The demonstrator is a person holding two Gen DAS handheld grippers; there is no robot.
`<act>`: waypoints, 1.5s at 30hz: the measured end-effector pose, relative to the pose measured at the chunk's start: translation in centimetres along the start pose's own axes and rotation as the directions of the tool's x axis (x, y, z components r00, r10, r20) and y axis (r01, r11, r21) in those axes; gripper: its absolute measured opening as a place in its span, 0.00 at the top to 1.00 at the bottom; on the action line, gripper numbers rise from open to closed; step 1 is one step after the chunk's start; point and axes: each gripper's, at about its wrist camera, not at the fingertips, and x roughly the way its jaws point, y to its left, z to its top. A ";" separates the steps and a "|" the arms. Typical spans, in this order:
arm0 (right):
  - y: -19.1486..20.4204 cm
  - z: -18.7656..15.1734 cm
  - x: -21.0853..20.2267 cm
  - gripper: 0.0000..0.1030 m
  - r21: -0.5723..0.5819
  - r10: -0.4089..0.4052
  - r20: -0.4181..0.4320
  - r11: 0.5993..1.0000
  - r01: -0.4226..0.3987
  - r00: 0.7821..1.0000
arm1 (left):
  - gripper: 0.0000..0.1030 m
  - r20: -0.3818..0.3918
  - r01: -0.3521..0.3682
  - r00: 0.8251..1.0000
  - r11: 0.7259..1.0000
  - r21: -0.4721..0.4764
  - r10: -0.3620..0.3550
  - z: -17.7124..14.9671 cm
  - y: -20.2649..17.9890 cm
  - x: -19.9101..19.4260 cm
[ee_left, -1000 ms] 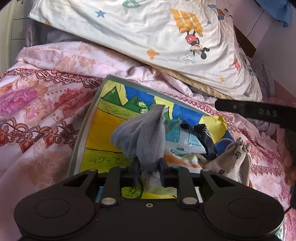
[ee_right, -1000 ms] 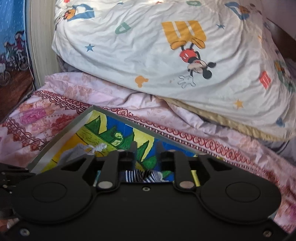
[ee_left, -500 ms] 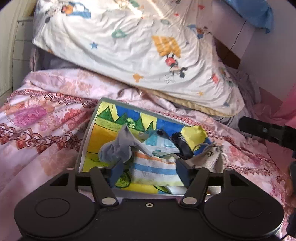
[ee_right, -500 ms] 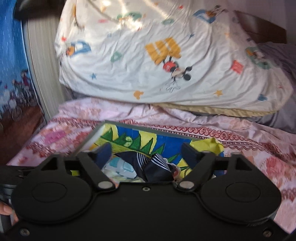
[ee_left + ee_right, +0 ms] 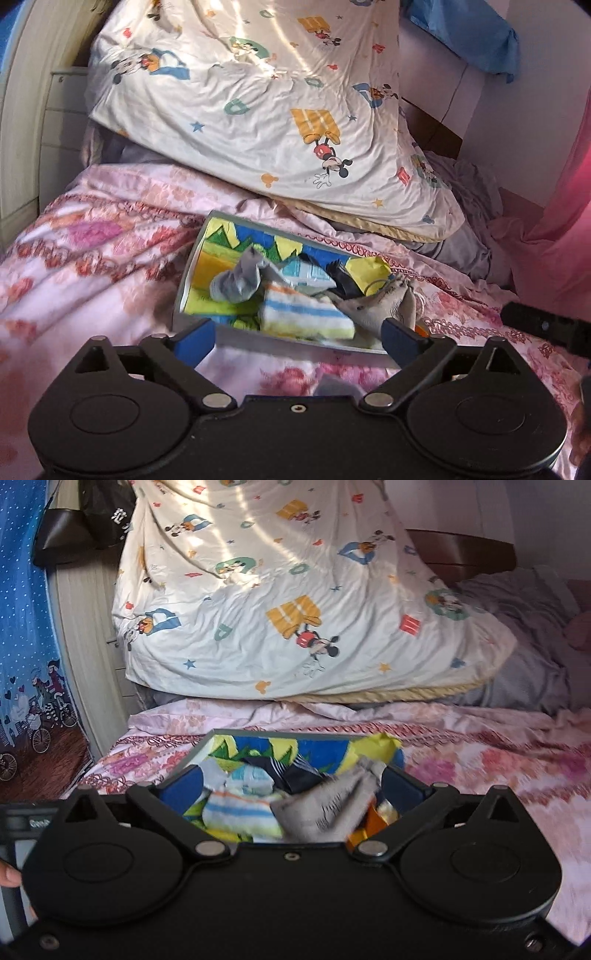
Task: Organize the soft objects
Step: 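Lift both tools from the tray and move back to the pile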
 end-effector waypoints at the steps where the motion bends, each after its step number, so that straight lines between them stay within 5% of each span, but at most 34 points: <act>1: -0.2 -0.7 -0.9 0.01 0.010 -0.009 -0.004 1.000 0.009 1.000 | 0.05 0.000 -0.002 1.000 1.000 -0.009 0.002 -0.4 0.1 -0.3; 14: -0.2 -7.4 -8.5 0.01 0.043 -0.111 -0.032 0.993 0.112 0.993 | 0.01 -0.017 -0.060 0.998 0.997 0.038 0.061 -4.9 -1.1 -3.1; 23: 0.5 -11.3 -10.9 0.01 0.088 -0.201 -0.126 0.973 0.212 0.972 | 0.01 -0.048 -0.065 0.996 0.992 0.108 0.070 -6.6 -1.7 -3.3; 45: 2.6 -15.8 -9.0 0.01 0.002 -0.231 -0.297 0.970 0.243 0.926 | 0.01 -0.093 -0.064 0.992 0.970 0.235 0.087 -9.9 -2.3 -4.8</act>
